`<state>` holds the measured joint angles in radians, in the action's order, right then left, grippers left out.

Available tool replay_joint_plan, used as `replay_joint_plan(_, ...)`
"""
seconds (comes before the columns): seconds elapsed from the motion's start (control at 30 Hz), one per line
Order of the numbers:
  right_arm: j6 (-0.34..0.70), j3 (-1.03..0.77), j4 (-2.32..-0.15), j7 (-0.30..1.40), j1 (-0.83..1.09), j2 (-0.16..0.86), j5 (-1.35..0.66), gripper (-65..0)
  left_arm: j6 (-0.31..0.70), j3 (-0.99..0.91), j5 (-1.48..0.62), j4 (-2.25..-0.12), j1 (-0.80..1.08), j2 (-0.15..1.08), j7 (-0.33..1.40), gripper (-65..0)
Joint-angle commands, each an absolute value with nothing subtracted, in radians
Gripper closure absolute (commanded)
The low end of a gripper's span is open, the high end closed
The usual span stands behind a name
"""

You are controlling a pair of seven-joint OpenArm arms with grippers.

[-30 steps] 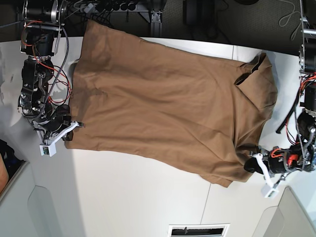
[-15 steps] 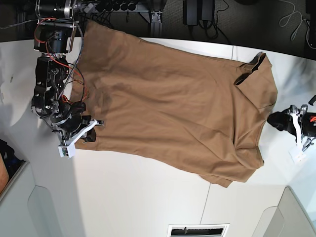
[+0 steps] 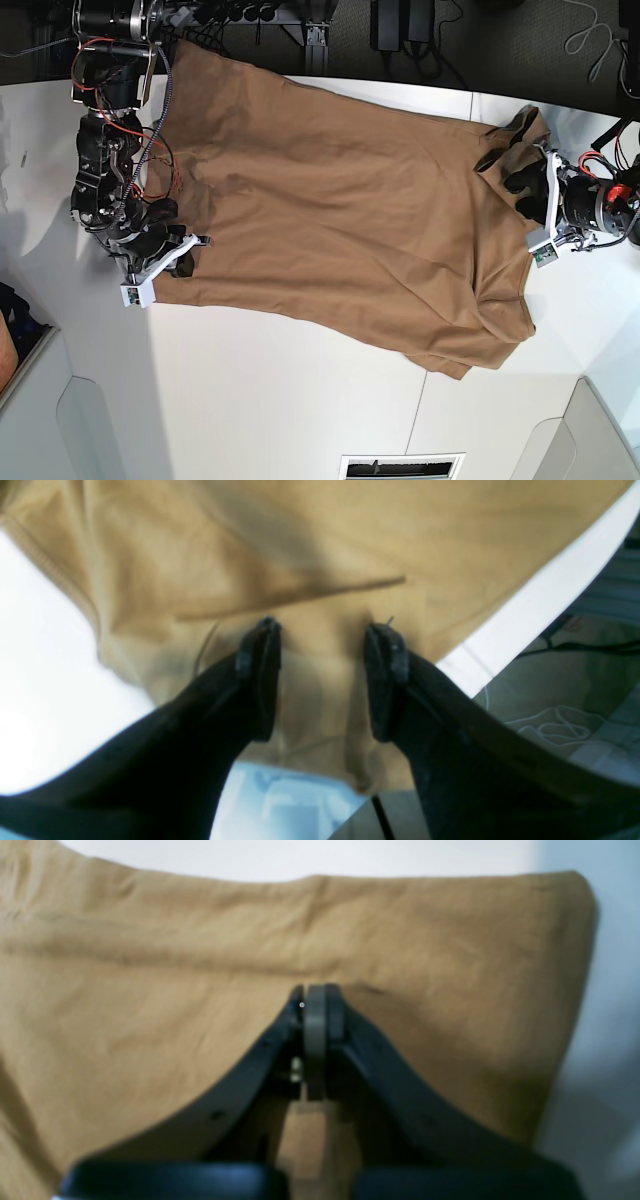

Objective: Layout the t-shirt on the table in an organized manner, then fold the t-shirt properly
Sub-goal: 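Grasp the shirt hem with the left gripper and pull it outward, then move the left gripper to the collar and tug it to smooth the shirt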

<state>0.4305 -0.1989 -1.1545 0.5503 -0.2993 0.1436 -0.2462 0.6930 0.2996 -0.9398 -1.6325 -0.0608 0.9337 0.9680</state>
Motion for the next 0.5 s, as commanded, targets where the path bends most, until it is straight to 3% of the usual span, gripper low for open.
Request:
replay_joint_plan(0.0, 0.434, -0.2, -1.164, 0.545, -0.324, 0.149, -0.255, 0.0, 0.698, 0.287, -0.953, -1.645, -0.076, 0.946, 0.954, -30.1)
replay_joint_plan(0.3, 0.434, -0.2, -1.164, 0.546, -0.324, 0.149, -0.25, 0.0, 0.698, 0.288, -0.951, -1.651, -0.058, 0.912, 0.953, -30.1)
replay_joint_plan(0.47, 0.434, -0.2, -1.164, 0.54, -0.324, 0.149, -0.251, 0.0, 0.698, 0.288, -0.851, -1.651, 0.025, 0.911, 0.9, -30.1)
